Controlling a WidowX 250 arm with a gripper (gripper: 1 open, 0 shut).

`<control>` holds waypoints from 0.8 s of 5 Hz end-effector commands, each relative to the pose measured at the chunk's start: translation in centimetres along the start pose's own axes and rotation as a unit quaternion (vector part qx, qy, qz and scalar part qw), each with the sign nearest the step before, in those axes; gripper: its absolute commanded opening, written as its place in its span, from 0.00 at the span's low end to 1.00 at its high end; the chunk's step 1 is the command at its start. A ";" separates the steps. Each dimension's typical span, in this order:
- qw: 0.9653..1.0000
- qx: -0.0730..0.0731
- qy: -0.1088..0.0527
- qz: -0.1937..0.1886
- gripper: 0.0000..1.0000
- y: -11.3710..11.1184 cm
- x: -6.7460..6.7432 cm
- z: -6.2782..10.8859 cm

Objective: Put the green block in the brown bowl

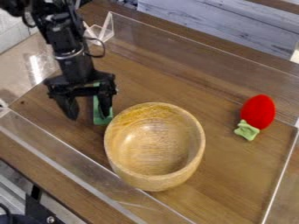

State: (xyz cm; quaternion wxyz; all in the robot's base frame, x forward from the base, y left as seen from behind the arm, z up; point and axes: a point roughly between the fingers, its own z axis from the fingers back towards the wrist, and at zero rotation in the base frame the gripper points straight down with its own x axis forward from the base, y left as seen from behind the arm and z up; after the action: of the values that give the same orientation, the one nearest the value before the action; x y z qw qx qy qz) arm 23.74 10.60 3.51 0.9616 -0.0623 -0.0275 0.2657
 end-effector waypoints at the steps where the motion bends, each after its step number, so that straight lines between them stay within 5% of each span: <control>1: 1.000 0.002 -0.021 0.001 1.00 -1.1 0.0 1.0; 4: 0.999 0.010 -0.046 0.001 1.00 -1.8 -1.1 0.7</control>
State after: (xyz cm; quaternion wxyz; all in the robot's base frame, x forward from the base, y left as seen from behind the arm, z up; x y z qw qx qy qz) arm 23.22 8.56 3.85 0.9588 -0.0427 -0.0565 0.2751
